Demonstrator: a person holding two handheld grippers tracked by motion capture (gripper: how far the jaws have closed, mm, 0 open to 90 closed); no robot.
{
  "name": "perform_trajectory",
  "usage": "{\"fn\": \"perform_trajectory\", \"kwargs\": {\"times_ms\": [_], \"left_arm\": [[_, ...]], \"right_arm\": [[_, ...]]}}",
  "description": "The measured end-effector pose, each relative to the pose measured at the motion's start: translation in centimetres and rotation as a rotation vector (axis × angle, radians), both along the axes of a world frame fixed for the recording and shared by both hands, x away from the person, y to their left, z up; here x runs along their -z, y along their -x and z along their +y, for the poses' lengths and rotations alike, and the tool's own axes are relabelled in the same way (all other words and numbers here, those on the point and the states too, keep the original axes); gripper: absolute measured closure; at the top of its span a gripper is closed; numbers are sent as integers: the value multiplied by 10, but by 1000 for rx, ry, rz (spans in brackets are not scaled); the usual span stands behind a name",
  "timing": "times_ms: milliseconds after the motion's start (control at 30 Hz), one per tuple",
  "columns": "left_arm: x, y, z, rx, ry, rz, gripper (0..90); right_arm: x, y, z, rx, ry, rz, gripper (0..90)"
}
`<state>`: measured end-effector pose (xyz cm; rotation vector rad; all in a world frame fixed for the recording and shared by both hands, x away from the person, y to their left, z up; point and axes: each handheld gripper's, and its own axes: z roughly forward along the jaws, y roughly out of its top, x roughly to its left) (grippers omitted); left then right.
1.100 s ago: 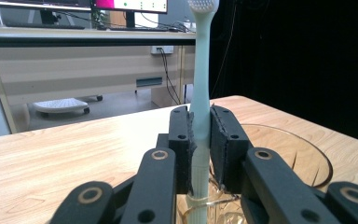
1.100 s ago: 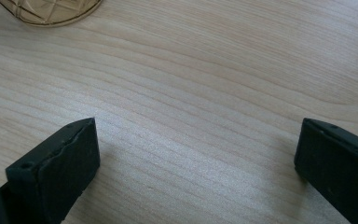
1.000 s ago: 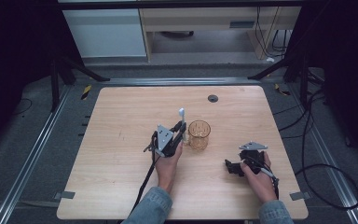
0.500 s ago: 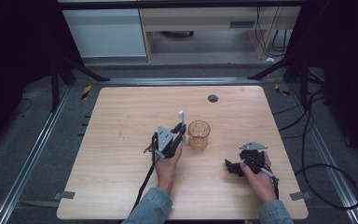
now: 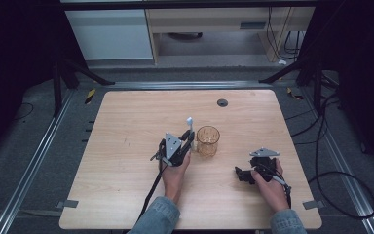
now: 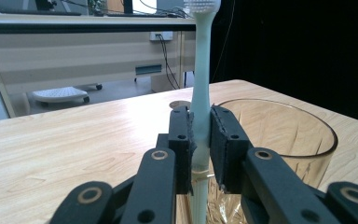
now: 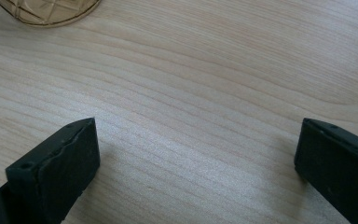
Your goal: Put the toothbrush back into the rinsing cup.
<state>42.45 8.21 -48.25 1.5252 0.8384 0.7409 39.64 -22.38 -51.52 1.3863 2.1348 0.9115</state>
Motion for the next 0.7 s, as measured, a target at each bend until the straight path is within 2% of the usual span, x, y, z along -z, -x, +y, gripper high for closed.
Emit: {"fn": "perform_trajectory", "kwargs": {"times_ms": [700], "left_arm": [[-1,0,1,-4,8,5,769]], "right_arm": [[0,0,0,0,0,0,4]]}}
